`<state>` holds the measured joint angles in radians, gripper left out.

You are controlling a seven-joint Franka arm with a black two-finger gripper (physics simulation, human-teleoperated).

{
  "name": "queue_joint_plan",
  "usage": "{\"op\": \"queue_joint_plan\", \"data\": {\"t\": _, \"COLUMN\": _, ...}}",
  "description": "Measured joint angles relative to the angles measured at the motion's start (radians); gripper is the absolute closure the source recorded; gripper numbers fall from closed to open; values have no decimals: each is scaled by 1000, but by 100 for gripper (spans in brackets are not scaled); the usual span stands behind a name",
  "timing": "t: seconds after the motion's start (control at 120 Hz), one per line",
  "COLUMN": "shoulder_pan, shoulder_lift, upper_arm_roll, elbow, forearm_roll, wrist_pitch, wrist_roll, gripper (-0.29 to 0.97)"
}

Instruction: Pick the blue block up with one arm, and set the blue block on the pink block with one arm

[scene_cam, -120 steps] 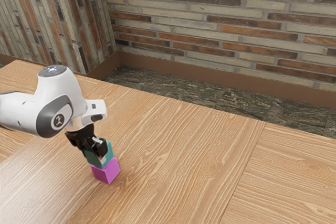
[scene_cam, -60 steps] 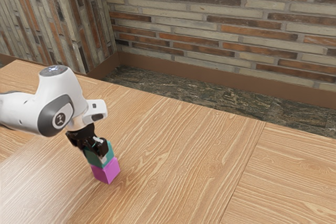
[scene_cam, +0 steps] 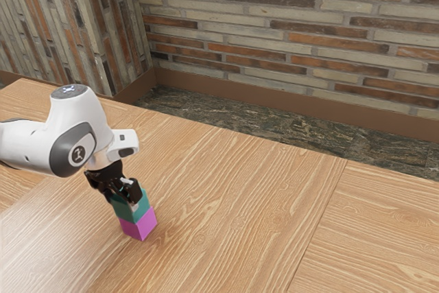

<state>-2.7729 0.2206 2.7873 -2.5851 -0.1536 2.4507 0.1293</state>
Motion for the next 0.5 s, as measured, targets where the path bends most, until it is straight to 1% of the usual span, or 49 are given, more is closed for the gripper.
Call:
{"op": "queue_joint_plan", "data": {"t": 0.15, "shoulder_pan": 0, "shoulder_lift": 3, "upper_arm_roll": 0, "elbow": 4, "forearm_roll": -1, "wrist_pitch": -1, "wrist_roll": 10, "gripper": 7}}
{"op": "queue_joint_plan", "data": {"t": 0.225, "shoulder_pan": -1, "shoulder_lift": 19, "upper_arm_roll": 0, "elbow": 45, "forearm_roll": -1, "wrist_pitch": -4, "wrist_roll": 16, "gripper": 5}}
{"op": "queue_joint_plan", "data": {"t": 0.275, "shoulder_pan": -1, "shoulder_lift": 53, "upper_arm_roll": 2, "elbow": 138, "forearm_roll": 1, "wrist_pitch": -27, "wrist_roll": 21, "gripper": 4}}
{"op": "queue_joint_plan", "data": {"t": 0.333, "shoulder_pan": -1, "shoulder_lift": 71, "upper_arm_roll": 13, "elbow": 438, "forearm_roll": 20, "wrist_pitch": -152, "wrist_roll": 26, "gripper": 3}}
{"op": "queue_joint_plan", "data": {"t": 0.367, "shoulder_pan": -1, "shoulder_lift": 75, "upper_arm_roll": 18, "elbow": 540, "forearm_roll": 35, "wrist_pitch": -225, "wrist_roll": 28, "gripper": 2}}
{"op": "queue_joint_plan", "data": {"t": 0.417, "shoulder_pan": -1, "shoulder_lift": 75, "upper_arm_roll": 23, "elbow": 610, "forearm_roll": 51, "wrist_pitch": -317, "wrist_roll": 31, "gripper": 2}}
{"op": "queue_joint_plan", "data": {"t": 0.5, "shoulder_pan": -6, "shoulder_lift": 75, "upper_arm_roll": 24, "elbow": 647, "forearm_roll": 66, "wrist_pitch": -429, "wrist_roll": 33, "gripper": 1}}
